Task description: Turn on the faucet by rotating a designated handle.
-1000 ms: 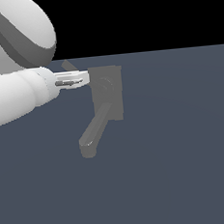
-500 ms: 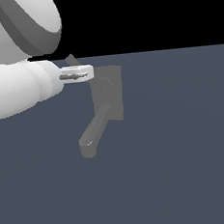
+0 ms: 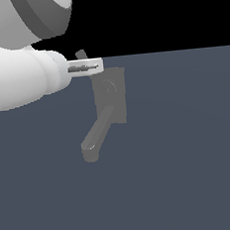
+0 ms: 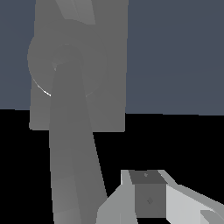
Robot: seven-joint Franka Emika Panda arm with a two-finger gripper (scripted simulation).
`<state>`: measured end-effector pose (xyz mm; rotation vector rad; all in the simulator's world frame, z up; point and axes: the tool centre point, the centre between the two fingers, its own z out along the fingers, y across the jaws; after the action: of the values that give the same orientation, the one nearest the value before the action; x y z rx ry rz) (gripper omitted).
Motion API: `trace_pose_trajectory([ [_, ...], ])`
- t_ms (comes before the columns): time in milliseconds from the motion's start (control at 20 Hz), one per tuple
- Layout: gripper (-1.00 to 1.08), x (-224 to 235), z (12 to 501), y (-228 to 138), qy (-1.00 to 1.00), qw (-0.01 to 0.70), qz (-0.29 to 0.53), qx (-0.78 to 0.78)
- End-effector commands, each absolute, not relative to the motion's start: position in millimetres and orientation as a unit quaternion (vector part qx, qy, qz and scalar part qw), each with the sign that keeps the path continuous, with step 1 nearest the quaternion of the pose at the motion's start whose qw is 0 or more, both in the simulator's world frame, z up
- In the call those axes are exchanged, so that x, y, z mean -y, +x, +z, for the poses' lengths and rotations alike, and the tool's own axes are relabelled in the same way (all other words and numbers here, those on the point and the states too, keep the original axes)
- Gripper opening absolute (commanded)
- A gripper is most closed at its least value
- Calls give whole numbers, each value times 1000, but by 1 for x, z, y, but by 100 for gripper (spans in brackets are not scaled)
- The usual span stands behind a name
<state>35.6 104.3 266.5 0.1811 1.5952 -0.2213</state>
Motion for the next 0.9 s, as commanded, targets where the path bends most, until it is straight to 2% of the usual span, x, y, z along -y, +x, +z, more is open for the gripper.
trace_pose_trajectory([
  [0, -100, -97, 287, 41, 84, 700, -96, -702],
  [100, -100, -101, 269, 35, 82, 689, -99, -713],
  [850, -100, -54, 293, 28, 83, 697, -97, -706],
])
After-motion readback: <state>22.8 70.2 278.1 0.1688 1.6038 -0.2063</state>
